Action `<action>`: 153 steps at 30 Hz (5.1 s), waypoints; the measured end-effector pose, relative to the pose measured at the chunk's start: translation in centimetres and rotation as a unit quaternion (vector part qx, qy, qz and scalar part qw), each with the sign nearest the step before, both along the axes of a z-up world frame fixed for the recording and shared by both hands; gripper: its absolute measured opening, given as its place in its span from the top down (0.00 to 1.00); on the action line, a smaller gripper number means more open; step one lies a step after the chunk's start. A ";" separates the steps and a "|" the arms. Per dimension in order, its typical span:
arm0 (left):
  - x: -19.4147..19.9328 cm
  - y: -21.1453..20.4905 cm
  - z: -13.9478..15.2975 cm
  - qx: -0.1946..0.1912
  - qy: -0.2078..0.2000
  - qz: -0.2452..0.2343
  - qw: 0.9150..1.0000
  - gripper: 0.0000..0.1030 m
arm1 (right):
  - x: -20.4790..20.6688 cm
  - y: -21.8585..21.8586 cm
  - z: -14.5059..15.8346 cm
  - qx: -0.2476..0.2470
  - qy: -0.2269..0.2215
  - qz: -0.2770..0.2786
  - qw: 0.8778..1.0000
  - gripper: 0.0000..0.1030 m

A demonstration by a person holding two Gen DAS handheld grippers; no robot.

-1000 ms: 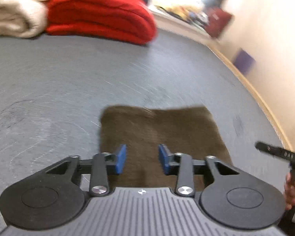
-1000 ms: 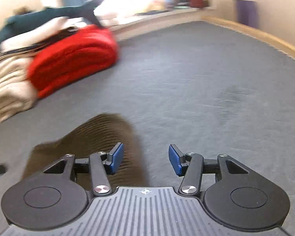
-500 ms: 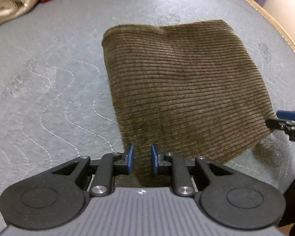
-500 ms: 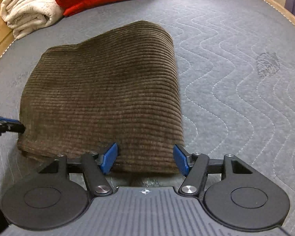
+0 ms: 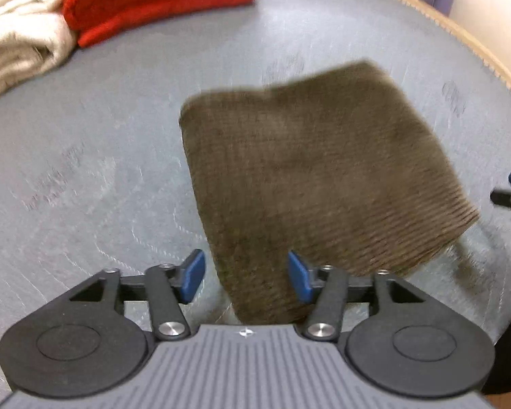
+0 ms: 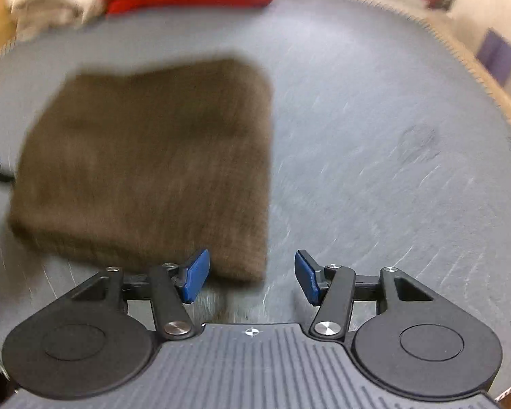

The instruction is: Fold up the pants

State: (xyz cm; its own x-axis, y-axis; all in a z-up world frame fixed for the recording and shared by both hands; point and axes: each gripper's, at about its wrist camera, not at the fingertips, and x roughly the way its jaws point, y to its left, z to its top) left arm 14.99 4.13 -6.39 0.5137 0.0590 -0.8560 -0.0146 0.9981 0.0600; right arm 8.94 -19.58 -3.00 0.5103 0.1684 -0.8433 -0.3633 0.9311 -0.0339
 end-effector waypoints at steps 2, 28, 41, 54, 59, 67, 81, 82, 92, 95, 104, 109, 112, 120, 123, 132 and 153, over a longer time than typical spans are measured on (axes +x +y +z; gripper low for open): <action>-0.8 -0.3 1.8 0.010 -0.033 0.011 0.999 0.27 | -0.8 -0.5 2.3 0.024 -0.053 -0.013 0.998 0.37; -6.8 -6.5 2.7 -0.035 -0.043 0.121 0.991 0.00 | -6.7 -1.3 3.8 0.101 -0.112 -0.050 0.987 0.07; -6.3 -6.7 2.2 -0.041 -0.042 0.122 0.991 0.00 | -6.5 0.3 2.9 0.095 -0.110 -0.043 0.988 0.07; -6.1 -6.5 2.1 -0.046 -0.039 0.122 0.991 0.00 | -6.2 0.2 2.6 0.098 -0.103 -0.042 0.989 0.07; -6.1 -6.4 2.1 -0.046 -0.038 0.123 0.991 0.00 | -6.1 0.3 2.6 0.097 -0.102 -0.041 0.989 0.07; -6.2 -6.2 2.2 -0.048 -0.037 0.128 0.990 0.00 | -6.1 0.2 2.4 0.096 -0.100 -0.039 0.990 0.07; -6.1 -6.3 2.0 -0.050 -0.035 0.127 0.990 0.00 | -6.2 0.1 2.6 0.097 -0.101 -0.036 0.989 0.07; -6.1 -6.3 2.0 -0.050 -0.035 0.127 0.990 0.00 | -6.2 0.1 2.6 0.097 -0.102 -0.036 0.989 0.07; -6.1 -6.3 2.0 -0.051 -0.035 0.126 0.990 0.00 | -6.1 0.1 2.4 0.094 -0.098 -0.037 0.990 0.07; -6.1 -6.3 2.0 -0.053 -0.036 0.126 0.990 0.00 | -6.1 0.3 2.4 0.091 -0.098 -0.036 0.990 0.07; -6.1 -6.2 2.0 -0.056 -0.036 0.125 0.990 0.00 | -6.0 0.6 2.3 0.088 -0.097 -0.036 0.991 0.07; -6.2 -6.2 2.0 -0.057 -0.037 0.123 0.990 0.00 | -6.1 0.6 2.2 0.087 -0.098 -0.034 0.991 0.07; -6.2 -6.2 2.0 -0.057 -0.038 0.122 0.990 0.00 | -6.1 0.6 2.1 0.086 -0.098 -0.034 0.991 0.07; -6.2 -6.2 1.9 -0.057 -0.038 0.121 0.990 0.00 | -6.1 0.6 2.2 0.086 -0.098 -0.034 0.991 0.07; -6.2 -6.2 2.0 -0.057 -0.039 0.120 0.990 0.00 | -6.2 0.7 2.2 0.086 -0.098 -0.034 0.991 0.07; -6.2 -6.3 1.9 -0.056 -0.039 0.117 0.991 0.00 | -6.2 0.7 2.2 0.086 -0.098 -0.034 0.991 0.07; -6.4 -6.2 2.2 -0.052 -0.050 0.115 0.991 0.00 | -6.2 0.8 2.2 0.085 -0.098 -0.031 0.991 0.07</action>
State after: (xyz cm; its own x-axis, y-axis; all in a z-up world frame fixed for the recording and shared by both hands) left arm 8.63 -2.07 -4.14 0.5790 0.0980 -0.8094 -0.2437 0.9682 -0.0571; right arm 2.74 -18.82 -0.77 0.6755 0.2630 -0.6889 -0.3066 0.9498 0.0620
